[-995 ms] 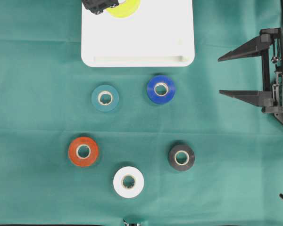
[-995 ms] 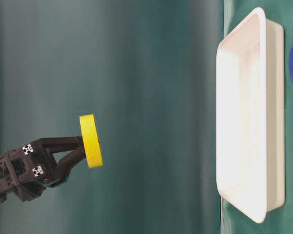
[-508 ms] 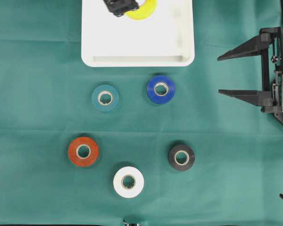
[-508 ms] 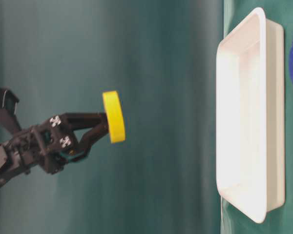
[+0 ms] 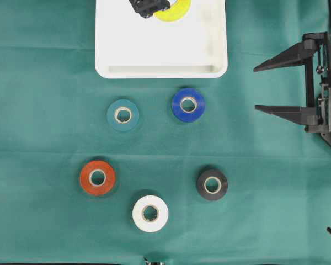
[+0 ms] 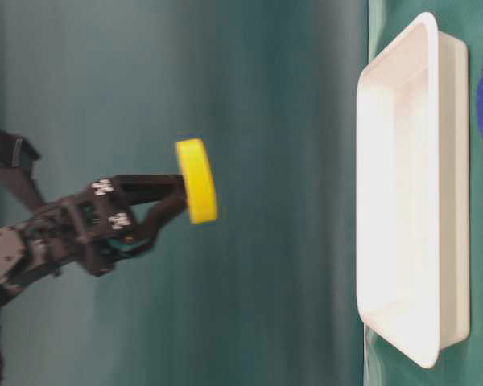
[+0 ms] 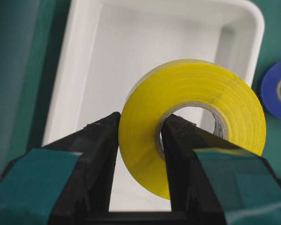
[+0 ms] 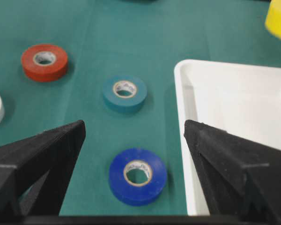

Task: Pick up the tape from a random location and place it into the white case.
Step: 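Lower the yellow roll into the tray and open the left gripper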

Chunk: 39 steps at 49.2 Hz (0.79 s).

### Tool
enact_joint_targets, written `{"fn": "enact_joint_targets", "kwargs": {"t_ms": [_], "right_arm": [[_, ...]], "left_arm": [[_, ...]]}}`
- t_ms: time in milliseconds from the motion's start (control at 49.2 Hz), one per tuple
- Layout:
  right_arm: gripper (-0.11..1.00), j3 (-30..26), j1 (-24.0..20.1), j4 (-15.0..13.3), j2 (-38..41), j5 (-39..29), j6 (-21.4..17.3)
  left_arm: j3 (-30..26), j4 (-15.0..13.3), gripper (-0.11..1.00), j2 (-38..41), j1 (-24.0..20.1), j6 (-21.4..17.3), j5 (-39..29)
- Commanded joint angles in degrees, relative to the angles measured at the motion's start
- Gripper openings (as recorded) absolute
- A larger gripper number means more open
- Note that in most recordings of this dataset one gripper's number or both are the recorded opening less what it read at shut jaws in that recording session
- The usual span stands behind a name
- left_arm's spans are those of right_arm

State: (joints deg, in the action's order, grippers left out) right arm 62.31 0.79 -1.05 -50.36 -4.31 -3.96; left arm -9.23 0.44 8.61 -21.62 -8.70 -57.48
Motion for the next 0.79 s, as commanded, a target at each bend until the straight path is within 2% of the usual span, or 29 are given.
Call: {"fn": "enact_joint_targets", "kwargs": {"t_ms": [0,163,548,772], "right_arm": [[0.92,-1.4,0.1,0.0,0.5,0.3,-0.1],[0.92,-1.2,0.0,0.1,1.3,0.3,-0.2],[0.92,-1.1,0.0,0.1,2.5,0.5,-0.2],[0.92,-1.1,0.0,-0.1,3.0,0.7,0.0]], "left_arm": [[0.4,0.1,0.25,0.0,-0.2,0.1,1.1],[3.8,0.1,0.25,1.8,-0.4,0.1,5.2],[15.6,-0.4,0.25,3.4,-2.4,0.4,21.1],[19.6,-0.4,0.25,4.7,-3.3,0.3,25.1]]}}
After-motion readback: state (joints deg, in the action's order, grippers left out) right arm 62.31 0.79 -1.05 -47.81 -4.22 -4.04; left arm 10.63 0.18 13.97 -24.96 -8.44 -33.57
